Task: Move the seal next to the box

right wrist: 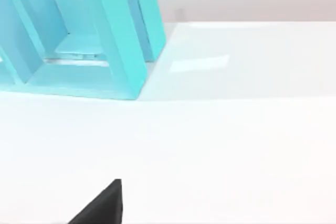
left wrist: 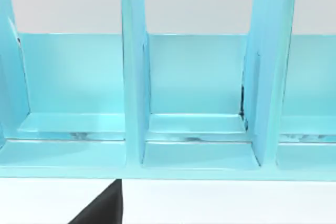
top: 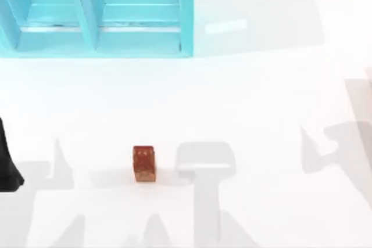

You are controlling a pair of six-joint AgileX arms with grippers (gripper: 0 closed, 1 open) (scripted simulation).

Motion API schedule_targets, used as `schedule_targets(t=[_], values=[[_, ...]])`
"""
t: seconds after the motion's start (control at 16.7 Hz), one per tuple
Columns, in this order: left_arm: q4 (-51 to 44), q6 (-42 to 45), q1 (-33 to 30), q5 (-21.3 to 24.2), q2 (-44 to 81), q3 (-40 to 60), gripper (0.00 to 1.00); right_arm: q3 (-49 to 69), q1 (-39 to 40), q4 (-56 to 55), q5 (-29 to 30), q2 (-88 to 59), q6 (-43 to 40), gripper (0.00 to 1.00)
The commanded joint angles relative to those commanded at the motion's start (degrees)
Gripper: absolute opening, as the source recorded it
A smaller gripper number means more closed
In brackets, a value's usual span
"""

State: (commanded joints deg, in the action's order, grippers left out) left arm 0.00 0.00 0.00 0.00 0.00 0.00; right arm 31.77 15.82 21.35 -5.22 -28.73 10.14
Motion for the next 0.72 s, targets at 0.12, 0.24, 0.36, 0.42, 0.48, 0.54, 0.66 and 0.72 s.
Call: schedule_targets(t=[0.12, 0.24, 0.36, 0.42, 0.48, 0.54, 0.66, 0.72], values=[[0.0, 0.0, 0.0, 0.0, 0.0, 0.0, 1.0, 13.22, 5.07, 7.64, -1.24, -11.14, 3.61, 1.0], [0.0, 0.0, 0.0, 0.0, 0.0, 0.0, 1.0, 27.67, 10.17, 15.82, -2.24, -23.36, 7.46, 1.0], [0.0, 0.0, 0.0, 0.0, 0.0, 0.0, 1.0, 42.38, 15.12, 24.32, -2.94, -36.16, 11.47, 1.0], [0.0, 0.0, 0.0, 0.0, 0.0, 0.0, 1.0, 49.55, 17.48, 28.62, -3.15, -42.64, 13.5, 1.0], [0.0, 0.0, 0.0, 0.0, 0.0, 0.0, 1.0, 56.45, 19.74, 32.88, -3.29, -49.04, 15.54, 1.0], [0.0, 0.0, 0.0, 0.0, 0.0, 0.0, 1.0, 63.09, 21.91, 37.1, -3.38, -55.32, 17.56, 1.0], [0.0, 0.0, 0.0, 0.0, 0.0, 0.0, 1.0, 75.15, 25.88, 45.21, -3.31, -67.3, 21.54, 1.0], [0.0, 0.0, 0.0, 0.0, 0.0, 0.0, 1.0, 80.57, 27.65, 49.02, -3.16, -72.94, 23.48, 1.0]])
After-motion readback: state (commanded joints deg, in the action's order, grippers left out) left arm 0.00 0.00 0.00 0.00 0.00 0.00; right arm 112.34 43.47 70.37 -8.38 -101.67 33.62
